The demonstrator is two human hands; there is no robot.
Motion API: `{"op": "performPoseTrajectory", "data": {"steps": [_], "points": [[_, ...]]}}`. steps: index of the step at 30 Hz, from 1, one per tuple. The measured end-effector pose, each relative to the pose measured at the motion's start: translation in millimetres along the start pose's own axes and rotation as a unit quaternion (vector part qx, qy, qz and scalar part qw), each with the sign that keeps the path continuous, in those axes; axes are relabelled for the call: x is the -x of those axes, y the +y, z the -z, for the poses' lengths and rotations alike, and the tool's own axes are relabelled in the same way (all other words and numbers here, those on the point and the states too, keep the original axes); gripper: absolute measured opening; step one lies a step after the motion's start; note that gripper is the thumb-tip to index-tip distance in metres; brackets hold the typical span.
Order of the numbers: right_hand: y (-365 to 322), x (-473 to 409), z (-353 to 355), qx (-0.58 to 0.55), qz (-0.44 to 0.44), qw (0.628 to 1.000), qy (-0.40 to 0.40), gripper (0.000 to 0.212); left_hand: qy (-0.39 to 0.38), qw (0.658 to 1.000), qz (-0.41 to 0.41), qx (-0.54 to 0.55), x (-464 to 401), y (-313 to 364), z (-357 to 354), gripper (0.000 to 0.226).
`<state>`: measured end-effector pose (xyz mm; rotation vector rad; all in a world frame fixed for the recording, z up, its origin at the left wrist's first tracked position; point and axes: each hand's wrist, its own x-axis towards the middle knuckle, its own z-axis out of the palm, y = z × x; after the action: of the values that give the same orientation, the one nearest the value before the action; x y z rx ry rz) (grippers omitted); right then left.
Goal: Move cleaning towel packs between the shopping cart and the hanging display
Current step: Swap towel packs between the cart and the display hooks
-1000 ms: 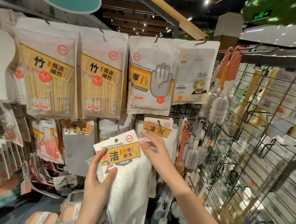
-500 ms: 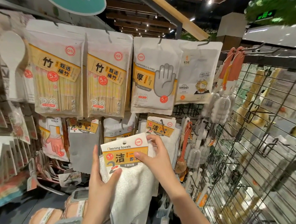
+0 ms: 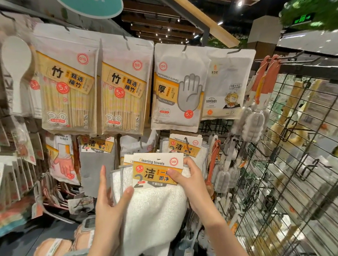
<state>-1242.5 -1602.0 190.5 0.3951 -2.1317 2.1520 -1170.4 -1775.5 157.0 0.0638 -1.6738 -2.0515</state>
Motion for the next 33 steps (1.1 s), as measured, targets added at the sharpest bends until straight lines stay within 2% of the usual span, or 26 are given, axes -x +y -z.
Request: {"op": "performPoseTrajectory", "data": {"steps": [3, 5, 10, 15, 20, 33], "points": [[-0.5, -4.4, 4.1, -0.010, -0.002, 1.000, 0.017, 0.022, -0.019, 1.000, -0.006, 0.021, -0.9, 3.0, -1.5, 0.049], [0.3, -7.9, 6.8, -0.010, -0.003, 1.000, 0.024, 0.025, -0.030, 1.000, -0.005, 0.008, -2.9, 1.0, -0.1, 0.044], [-0.8, -10.6, 10.9, -0.040, 0.009, 0.998, 0.055, 0.030, -0.029, 1.000, -0.005, 0.001, -7.5, -4.8, 3.9, 0.042], [3.7, -15.4, 23.2, -0.023, 0.040, 0.990, 0.135, 0.045, -0.003, 1.000, -0.017, 0.008, -9.3, -11.3, 2.3, 0.038], [12.6, -27.3, 41.0, -0.029, 0.021, 0.975, 0.220, 0.043, 0.018, 1.000, -0.023, 0.001, -16.5, -16.2, 7.0, 0.037], [26.4, -73.6, 57.6, 0.008, 0.025, 0.966, 0.258, 0.042, 0.017, 0.999, -0.042, -0.001, -29.1, -21.6, 9.2, 0.035]]}}
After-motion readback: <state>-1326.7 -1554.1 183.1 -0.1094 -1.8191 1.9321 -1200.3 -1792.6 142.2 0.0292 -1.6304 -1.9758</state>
